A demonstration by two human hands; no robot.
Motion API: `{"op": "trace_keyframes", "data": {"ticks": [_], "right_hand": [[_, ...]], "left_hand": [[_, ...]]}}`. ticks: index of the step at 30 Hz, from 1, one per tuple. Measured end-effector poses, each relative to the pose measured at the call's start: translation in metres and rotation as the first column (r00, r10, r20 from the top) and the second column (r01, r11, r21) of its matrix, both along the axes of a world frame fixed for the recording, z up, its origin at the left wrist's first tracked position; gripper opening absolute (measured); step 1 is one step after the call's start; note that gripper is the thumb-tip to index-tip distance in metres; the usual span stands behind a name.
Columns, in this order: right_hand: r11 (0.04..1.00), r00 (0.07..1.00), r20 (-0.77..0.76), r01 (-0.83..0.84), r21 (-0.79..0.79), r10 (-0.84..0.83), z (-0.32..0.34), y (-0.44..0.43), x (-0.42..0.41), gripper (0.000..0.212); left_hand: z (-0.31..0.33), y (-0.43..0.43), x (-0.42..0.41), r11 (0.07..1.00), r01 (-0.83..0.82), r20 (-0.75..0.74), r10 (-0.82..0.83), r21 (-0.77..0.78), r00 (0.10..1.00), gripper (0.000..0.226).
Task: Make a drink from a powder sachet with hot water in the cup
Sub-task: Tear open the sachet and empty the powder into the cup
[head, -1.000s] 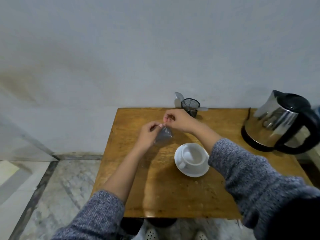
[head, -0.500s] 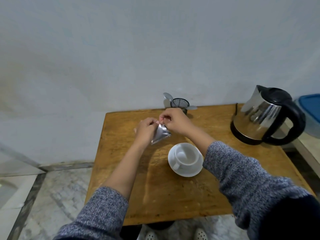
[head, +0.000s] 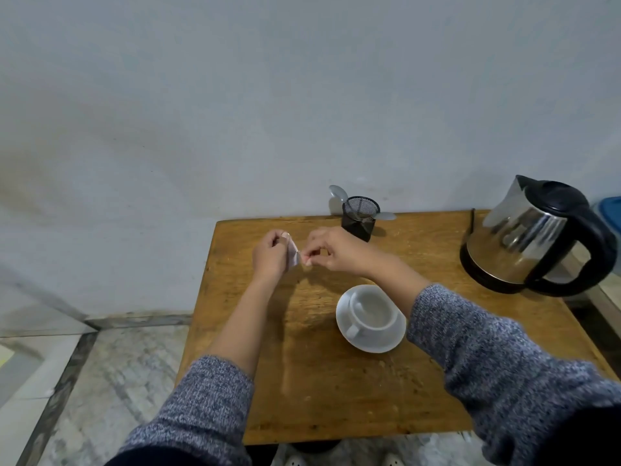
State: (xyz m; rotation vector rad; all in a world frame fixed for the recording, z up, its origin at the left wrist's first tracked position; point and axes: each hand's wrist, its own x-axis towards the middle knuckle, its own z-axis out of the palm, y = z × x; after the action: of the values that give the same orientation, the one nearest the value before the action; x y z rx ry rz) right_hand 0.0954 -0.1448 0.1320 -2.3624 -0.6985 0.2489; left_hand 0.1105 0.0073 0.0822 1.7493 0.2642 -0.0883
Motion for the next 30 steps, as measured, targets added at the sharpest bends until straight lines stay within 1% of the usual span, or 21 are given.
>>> {"op": "trace_keyframes", "data": {"ticks": [2,4,6,7,9,12,15,18,19,21,25,28,30], "right_hand": [[0.999,0.998,-0.054,-0.042,-0.005,0.042,0.002,0.005,-0.002,0.007],[0.993,0.989,-0.1,-0.11,-0.049,0.105,0.004,0.01,-0.004,0.008],[0.981,0.977,-0.148,-0.171,-0.094,0.156,0.003,0.016,-0.006,0.01],[0.98,0.973,-0.172,-0.174,-0.094,0.156,0.001,0.018,-0.008,0.01],[0.993,0.969,-0.228,-0.11,-0.051,0.096,-0.006,0.023,-0.009,0.011],[0.998,0.935,-0.348,0.064,-0.007,-0.063,-0.024,0.032,-0.011,0.015],[0.985,0.876,-0.453,0.166,-0.044,-0.167,-0.05,0.041,-0.014,0.016],[0.962,0.801,-0.536,0.25,-0.108,-0.268,-0.084,0.052,-0.018,0.022],[0.953,0.782,-0.546,0.272,-0.134,-0.3,-0.095,0.056,-0.02,0.024],[0.945,0.784,-0.528,0.268,-0.186,-0.326,-0.113,0.064,-0.024,0.026],[0.942,0.809,-0.49,0.231,-0.241,-0.324,-0.133,0.067,-0.035,0.014],[0.936,0.846,-0.423,0.22,-0.275,-0.324,-0.138,0.063,-0.039,0.027],[0.935,0.85,-0.406,0.248,-0.254,-0.336,-0.135,0.058,-0.04,0.033]], "left_hand": [[-0.004,0.011,0.004,0.999,-0.038,-0.001,0.038,0.028,0.999,0.03],[-0.002,0.019,0.005,0.993,-0.111,0.0,0.111,0.033,0.994,0.029],[0.003,0.029,0.007,0.985,-0.167,0.026,0.166,0.042,0.986,0.028],[0.002,0.034,0.01,0.981,-0.185,0.043,0.183,0.055,0.982,0.026],[0.001,0.045,0.012,0.981,-0.189,0.07,0.185,0.042,0.98,0.025],[-0.003,0.056,0.006,0.986,-0.165,0.1,0.162,0.017,0.982,0.028],[-0.011,0.066,-0.002,0.984,-0.177,0.126,0.175,0.007,0.976,0.025],[-0.02,0.079,-0.012,0.983,-0.186,0.103,0.186,-0.011,0.977,0.018],[-0.024,0.084,-0.015,0.982,-0.19,0.096,0.19,-0.011,0.977,0.017],[-0.029,0.092,-0.02,0.98,-0.201,0.083,0.201,-0.016,0.976,0.017],[-0.036,0.1,-0.026,0.978,-0.208,0.065,0.208,-0.009,0.976,0.023],[-0.039,0.093,-0.028,0.982,-0.189,0.046,0.189,-0.014,0.981,0.021],[-0.04,0.083,-0.028,0.985,-0.172,0.04,0.172,-0.022,0.984,0.021]]}}
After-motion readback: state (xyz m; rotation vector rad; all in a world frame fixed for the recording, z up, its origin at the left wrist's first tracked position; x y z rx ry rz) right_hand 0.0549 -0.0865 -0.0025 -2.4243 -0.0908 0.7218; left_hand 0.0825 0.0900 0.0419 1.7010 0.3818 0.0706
